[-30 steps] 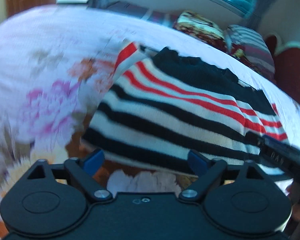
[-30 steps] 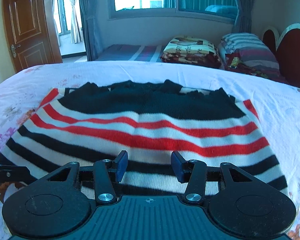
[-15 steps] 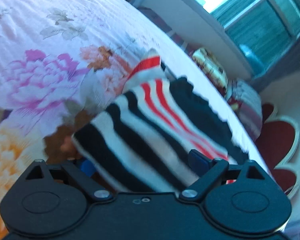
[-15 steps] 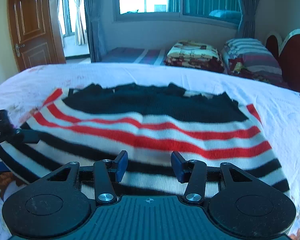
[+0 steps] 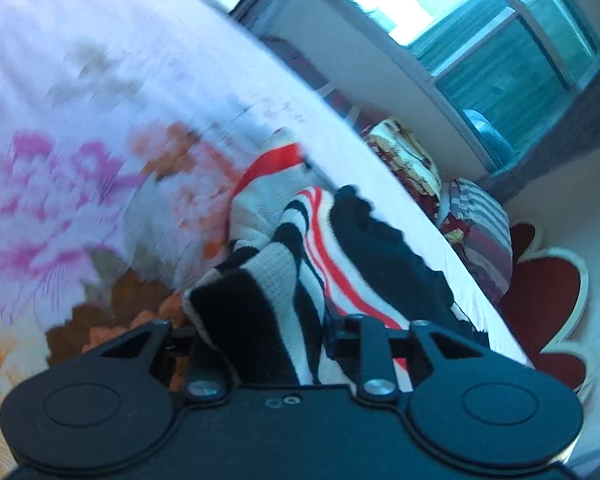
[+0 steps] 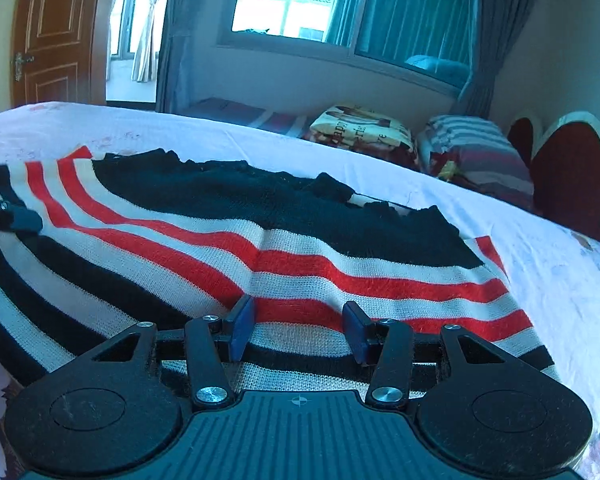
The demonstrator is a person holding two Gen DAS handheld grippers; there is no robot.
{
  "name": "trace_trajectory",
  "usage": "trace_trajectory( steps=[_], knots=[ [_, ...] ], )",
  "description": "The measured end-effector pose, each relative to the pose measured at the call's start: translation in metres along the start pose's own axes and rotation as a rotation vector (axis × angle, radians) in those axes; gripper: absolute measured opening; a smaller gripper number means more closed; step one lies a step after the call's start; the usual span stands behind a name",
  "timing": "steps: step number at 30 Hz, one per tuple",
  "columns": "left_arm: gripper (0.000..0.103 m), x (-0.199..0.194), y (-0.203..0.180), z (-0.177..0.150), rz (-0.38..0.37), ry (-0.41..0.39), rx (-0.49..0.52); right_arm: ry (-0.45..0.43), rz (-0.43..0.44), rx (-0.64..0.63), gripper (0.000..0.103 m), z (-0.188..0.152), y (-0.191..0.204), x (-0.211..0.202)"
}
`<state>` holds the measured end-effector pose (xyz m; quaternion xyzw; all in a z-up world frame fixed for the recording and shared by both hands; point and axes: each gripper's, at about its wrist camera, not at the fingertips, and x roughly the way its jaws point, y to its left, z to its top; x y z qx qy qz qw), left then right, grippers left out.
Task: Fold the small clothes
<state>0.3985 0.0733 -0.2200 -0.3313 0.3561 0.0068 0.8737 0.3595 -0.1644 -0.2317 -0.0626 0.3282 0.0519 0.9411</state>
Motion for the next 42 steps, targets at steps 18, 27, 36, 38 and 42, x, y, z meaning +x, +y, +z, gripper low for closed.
trace_trajectory(
  steps=[18,27,36,38,42],
  knots=[
    [0.022,0.027,-0.225,-0.095,-0.349,0.098,0.635,0.012,-0.014,0.348,0.048,-0.015,-0.147,-0.054],
    [0.071,0.037,-0.239,-0.14,-0.322,0.26,0.749,0.057,-0.008,0.441,0.048,-0.048,-0.199,-0.097],
    [0.079,0.001,-0.192,-0.068,-0.269,0.15,0.548,-0.001,0.14,0.622,0.048,-0.013,-0.232,-0.132],
    [0.079,0.016,-0.183,-0.052,-0.176,0.122,0.55,-0.011,0.189,0.658,0.048,-0.002,-0.23,-0.133],
    [0.076,0.045,-0.164,-0.053,-0.089,0.149,0.59,0.081,0.31,0.735,0.074,0.012,-0.218,-0.101]
  ],
)
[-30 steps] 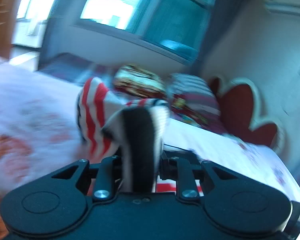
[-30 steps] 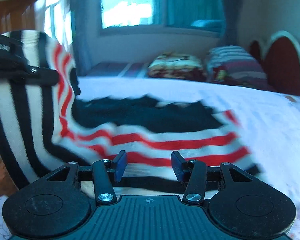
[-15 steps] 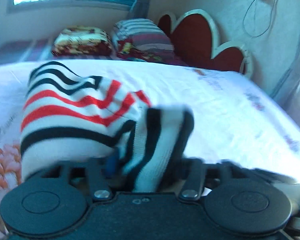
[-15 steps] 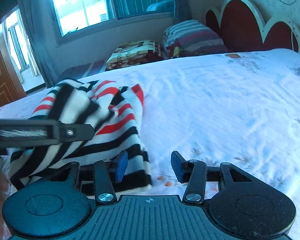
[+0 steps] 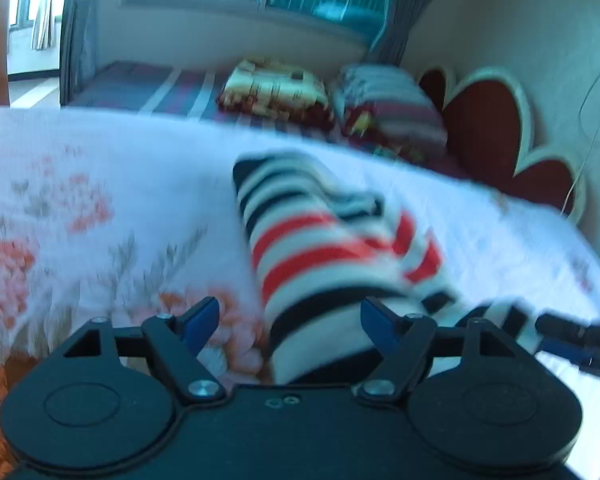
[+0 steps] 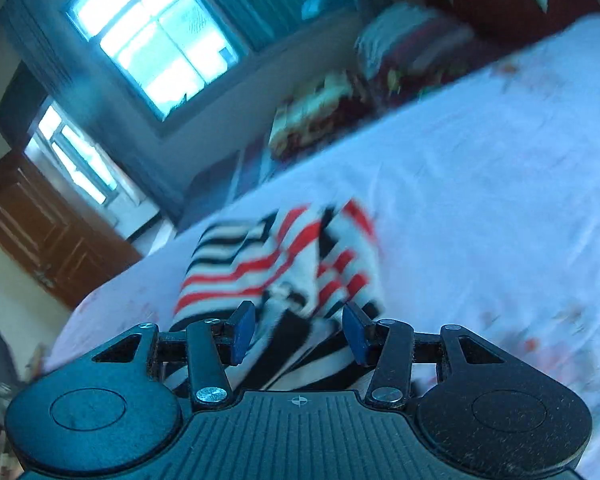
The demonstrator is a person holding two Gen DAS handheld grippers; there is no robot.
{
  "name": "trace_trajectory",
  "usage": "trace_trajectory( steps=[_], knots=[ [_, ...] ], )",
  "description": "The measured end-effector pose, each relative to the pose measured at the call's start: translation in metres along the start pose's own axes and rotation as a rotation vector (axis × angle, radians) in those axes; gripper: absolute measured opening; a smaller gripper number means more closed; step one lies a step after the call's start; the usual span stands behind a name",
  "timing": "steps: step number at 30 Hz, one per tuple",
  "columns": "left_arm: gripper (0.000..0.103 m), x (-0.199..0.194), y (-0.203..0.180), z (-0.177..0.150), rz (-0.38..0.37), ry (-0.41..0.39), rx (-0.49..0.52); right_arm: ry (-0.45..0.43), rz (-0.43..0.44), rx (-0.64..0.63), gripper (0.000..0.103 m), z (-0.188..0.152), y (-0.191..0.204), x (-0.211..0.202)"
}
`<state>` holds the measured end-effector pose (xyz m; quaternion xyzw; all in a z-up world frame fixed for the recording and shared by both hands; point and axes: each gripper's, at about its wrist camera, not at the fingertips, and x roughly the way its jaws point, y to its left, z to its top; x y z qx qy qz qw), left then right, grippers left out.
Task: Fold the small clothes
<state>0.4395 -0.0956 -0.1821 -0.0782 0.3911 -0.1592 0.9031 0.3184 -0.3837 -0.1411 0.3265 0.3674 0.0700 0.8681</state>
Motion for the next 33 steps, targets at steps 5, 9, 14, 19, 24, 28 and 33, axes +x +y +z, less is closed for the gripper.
trace_trajectory(
  steps=[5,9,14,19,24,28,33],
  knots=[
    [0.079,0.009,-0.006,-0.013,-0.053,0.019,0.033,0.053,-0.047,0.09,0.085,-0.007,-0.005,0.034],
    [0.08,0.015,-0.008,-0.016,-0.06,0.02,0.054,0.063,-0.038,0.098,0.068,-0.004,-0.006,0.052],
    [0.085,0.007,-0.009,-0.026,-0.042,0.012,0.05,0.114,-0.03,0.035,0.031,0.004,-0.01,0.083],
    [0.085,-0.004,-0.019,-0.022,-0.01,-0.017,0.051,-0.011,0.035,-0.094,0.021,0.006,-0.006,0.051],
    [0.085,-0.011,-0.039,-0.02,0.048,-0.063,0.095,-0.06,0.028,-0.164,0.021,0.007,-0.015,0.027],
    [0.093,0.009,-0.038,-0.035,0.063,-0.011,0.086,0.049,0.003,-0.129,0.023,-0.017,-0.043,0.051],
    [0.094,0.004,-0.033,-0.034,0.065,-0.006,0.083,0.07,0.03,-0.112,0.032,-0.015,-0.051,0.015]
  ],
)
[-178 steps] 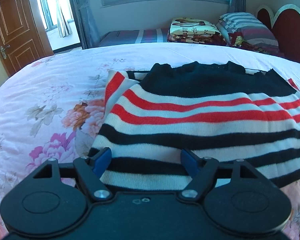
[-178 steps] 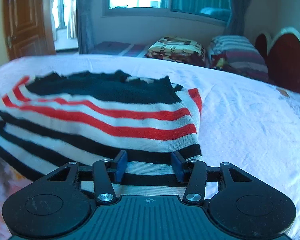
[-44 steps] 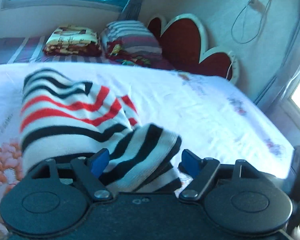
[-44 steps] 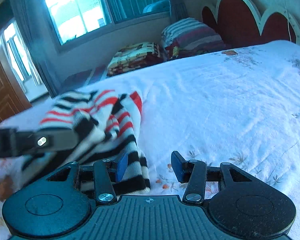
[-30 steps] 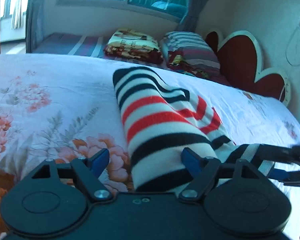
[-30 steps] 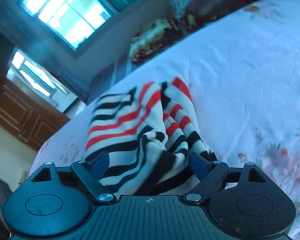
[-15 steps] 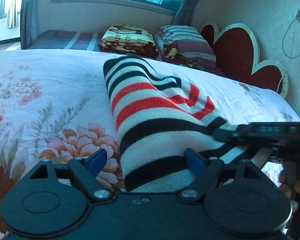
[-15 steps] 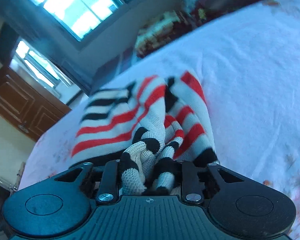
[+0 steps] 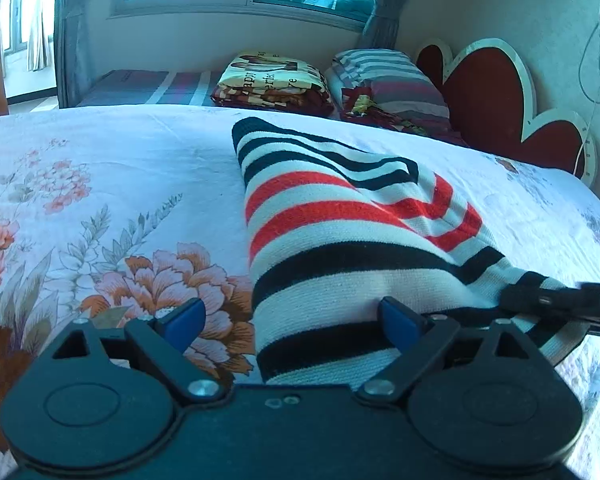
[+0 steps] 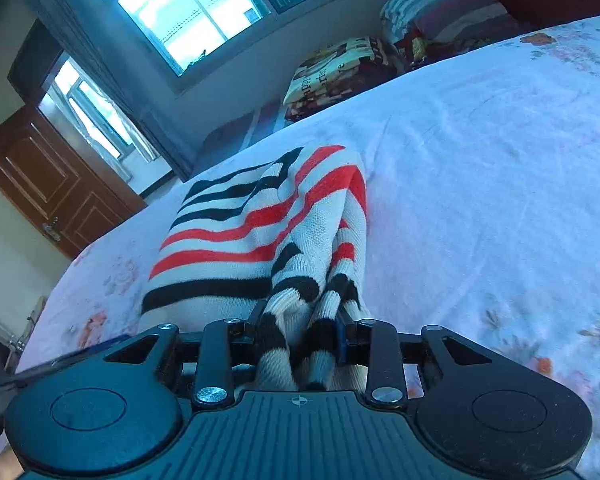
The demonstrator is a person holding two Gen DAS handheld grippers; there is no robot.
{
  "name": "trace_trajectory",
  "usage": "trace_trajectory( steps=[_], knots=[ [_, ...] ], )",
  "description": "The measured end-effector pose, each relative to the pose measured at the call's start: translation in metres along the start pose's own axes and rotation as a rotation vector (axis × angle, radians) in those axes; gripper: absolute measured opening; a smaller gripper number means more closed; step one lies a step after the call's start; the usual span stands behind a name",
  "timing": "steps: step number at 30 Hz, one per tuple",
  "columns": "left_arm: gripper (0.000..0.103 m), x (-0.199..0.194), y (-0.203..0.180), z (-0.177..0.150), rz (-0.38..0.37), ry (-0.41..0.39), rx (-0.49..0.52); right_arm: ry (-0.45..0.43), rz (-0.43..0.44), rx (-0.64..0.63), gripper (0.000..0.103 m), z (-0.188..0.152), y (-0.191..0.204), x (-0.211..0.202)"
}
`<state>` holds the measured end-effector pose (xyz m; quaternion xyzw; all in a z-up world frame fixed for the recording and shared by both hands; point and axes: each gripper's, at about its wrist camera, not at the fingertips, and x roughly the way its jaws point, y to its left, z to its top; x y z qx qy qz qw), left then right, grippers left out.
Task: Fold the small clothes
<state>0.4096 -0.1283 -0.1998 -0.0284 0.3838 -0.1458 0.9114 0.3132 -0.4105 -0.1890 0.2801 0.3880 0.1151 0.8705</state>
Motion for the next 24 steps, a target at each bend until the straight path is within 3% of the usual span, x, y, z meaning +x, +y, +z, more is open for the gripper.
trace_trajectory(
  steps=[5,6,10,12,15,18,24],
  knots=[
    [0.094,0.0,0.005,-0.005,-0.017,0.018,-0.002,0.003,-0.078,-0.027,0.03,-0.017,-0.001,-0.022],
    [0.094,0.001,0.005,-0.006,-0.022,0.023,-0.005,0.004,-0.106,-0.026,0.025,-0.019,-0.005,-0.019],
    [0.095,0.005,0.007,-0.012,-0.041,0.044,-0.005,0.019,-0.13,0.023,0.027,-0.032,-0.02,-0.008],
    [0.092,0.0,0.006,-0.009,-0.039,0.054,-0.004,-0.003,-0.156,-0.019,0.028,-0.027,-0.01,-0.016],
    [0.079,-0.012,0.004,0.0,-0.046,0.043,0.002,-0.067,-0.179,-0.119,0.028,-0.016,0.017,-0.03],
    [0.077,-0.019,0.004,0.016,-0.053,0.018,-0.031,-0.116,-0.169,-0.18,0.028,0.0,0.039,-0.03],
    [0.077,0.002,-0.002,0.046,0.009,-0.012,-0.031,-0.119,-0.174,-0.255,0.028,0.034,0.072,0.026]
  ],
)
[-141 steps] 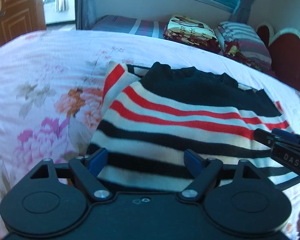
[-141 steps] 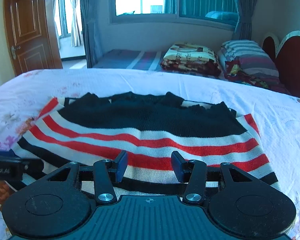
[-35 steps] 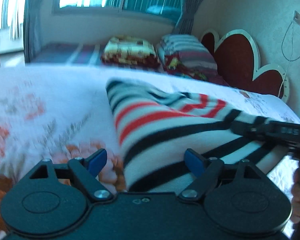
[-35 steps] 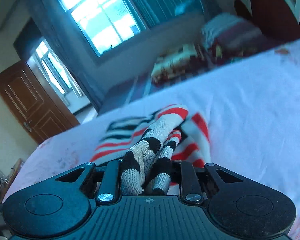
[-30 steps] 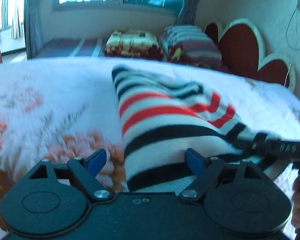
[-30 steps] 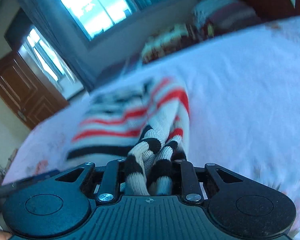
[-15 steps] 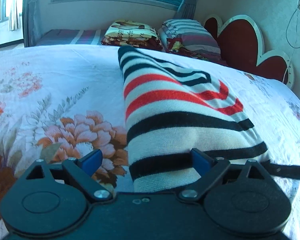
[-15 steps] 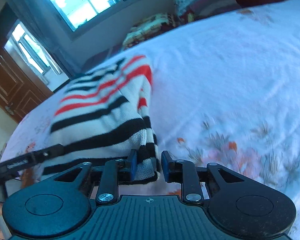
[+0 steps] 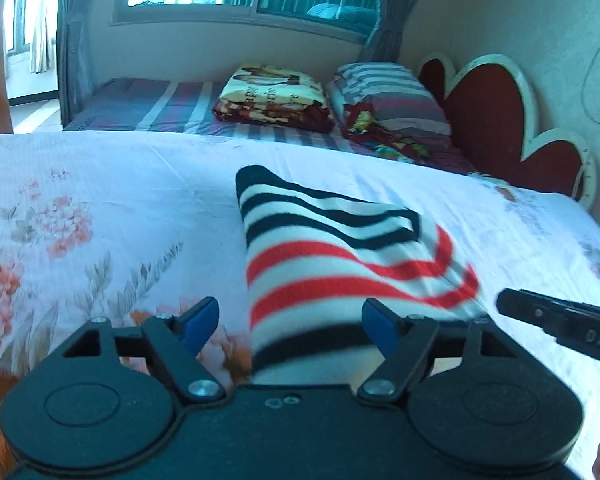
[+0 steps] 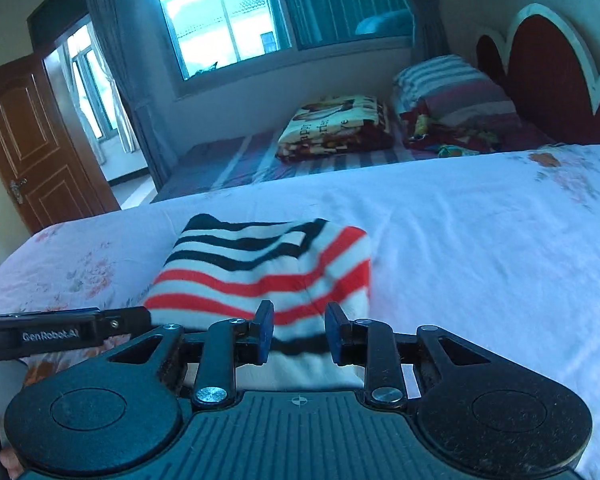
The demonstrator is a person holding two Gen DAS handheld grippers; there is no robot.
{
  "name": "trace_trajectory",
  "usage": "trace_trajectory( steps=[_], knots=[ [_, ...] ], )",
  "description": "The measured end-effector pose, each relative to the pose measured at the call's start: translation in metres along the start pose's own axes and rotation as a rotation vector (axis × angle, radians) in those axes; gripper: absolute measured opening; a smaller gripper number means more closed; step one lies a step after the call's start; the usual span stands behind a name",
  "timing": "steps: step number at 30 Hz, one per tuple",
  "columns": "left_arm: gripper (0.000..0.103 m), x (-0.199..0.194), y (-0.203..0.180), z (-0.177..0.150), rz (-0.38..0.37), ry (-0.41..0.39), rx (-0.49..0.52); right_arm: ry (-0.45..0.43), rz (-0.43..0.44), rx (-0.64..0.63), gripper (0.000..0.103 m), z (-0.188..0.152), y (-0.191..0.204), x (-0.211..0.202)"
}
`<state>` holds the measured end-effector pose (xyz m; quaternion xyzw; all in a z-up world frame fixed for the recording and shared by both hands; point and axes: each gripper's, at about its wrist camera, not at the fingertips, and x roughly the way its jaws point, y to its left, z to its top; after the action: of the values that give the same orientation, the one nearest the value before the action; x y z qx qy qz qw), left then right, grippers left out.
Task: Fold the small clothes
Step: 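Release the rolled sweater and press it flat with both grippers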
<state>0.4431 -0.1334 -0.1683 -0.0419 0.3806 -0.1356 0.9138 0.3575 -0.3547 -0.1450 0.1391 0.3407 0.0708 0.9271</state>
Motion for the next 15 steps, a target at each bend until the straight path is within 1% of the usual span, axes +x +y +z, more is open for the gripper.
trace_trajectory(
  steps=[2,4,6,7,9,11,12,13,14,15],
  knots=[
    [0.076,0.015,0.002,0.005,0.016,0.021,-0.016,0.011,-0.012,-0.014,0.028,0.006,0.007,0.027],
    [0.079,0.026,0.004,0.005,0.024,0.03,-0.023,0.013,-0.057,-0.063,0.028,0.004,0.011,0.048],
    [0.08,0.034,0.006,0.002,0.024,0.043,-0.023,0.047,-0.12,-0.101,0.028,-0.007,0.002,0.072],
    [0.083,0.036,0.008,-0.001,0.016,0.047,-0.027,0.053,-0.13,-0.101,0.027,-0.013,-0.006,0.079],
    [0.086,0.04,0.014,-0.004,-0.005,0.054,-0.055,0.009,-0.13,-0.095,0.027,-0.027,-0.021,0.08],
    [0.087,0.042,0.018,-0.004,-0.008,0.058,-0.07,0.019,-0.124,-0.1,0.028,-0.025,-0.023,0.08],
    [0.086,0.041,0.018,-0.002,-0.007,0.058,-0.074,0.032,-0.113,-0.09,0.028,-0.02,-0.022,0.08],
    [0.082,0.038,0.018,0.001,-0.005,0.049,-0.077,0.029,-0.089,-0.064,0.028,-0.014,-0.024,0.078],
    [0.079,0.036,0.018,0.005,-0.001,0.035,-0.081,0.009,-0.063,-0.039,0.028,-0.006,-0.025,0.076],
    [0.078,0.037,0.017,0.011,0.002,0.022,-0.088,-0.016,-0.056,-0.033,0.028,0.004,-0.022,0.07]
  ],
)
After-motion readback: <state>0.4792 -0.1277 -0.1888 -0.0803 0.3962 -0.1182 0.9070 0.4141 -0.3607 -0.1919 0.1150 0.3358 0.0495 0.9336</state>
